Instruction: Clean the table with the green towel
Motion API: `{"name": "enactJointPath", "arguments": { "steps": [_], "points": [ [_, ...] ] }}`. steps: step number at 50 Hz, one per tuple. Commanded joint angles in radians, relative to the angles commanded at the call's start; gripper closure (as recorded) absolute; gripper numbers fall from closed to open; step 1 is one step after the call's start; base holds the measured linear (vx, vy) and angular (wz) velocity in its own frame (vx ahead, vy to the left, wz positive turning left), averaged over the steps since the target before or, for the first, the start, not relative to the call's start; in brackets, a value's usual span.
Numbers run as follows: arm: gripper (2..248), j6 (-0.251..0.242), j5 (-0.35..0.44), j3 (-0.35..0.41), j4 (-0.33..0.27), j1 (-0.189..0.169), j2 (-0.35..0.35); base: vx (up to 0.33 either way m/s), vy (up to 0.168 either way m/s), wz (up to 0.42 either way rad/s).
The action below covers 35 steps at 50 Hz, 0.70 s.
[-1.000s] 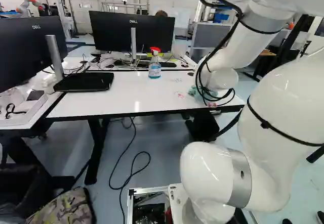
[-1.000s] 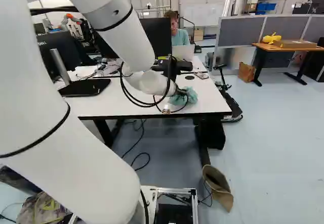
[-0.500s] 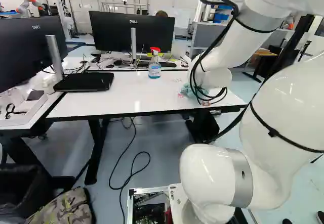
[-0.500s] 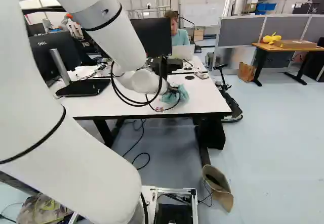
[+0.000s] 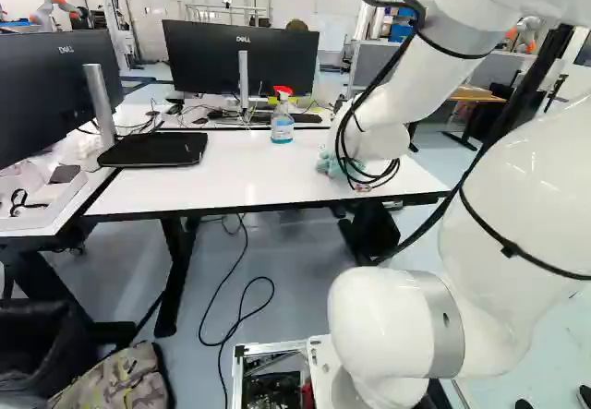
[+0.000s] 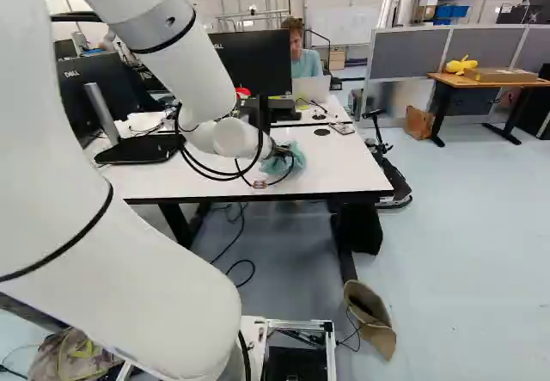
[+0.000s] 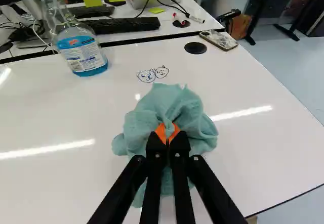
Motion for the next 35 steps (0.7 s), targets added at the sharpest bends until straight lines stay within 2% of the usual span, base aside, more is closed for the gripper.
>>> {"name": "enactJointPath", "arguments": {
  "steps": [12, 35],
  "points": [
    [224, 0.000, 0.000, -0.010, 0.000, 0.044, -0.010, 0.000, 0.000, 0.000],
    [224, 0.000, 0.000, -0.017, 0.000, 0.044, -0.058, 0.000, 0.000, 0.000]
  ]
}}
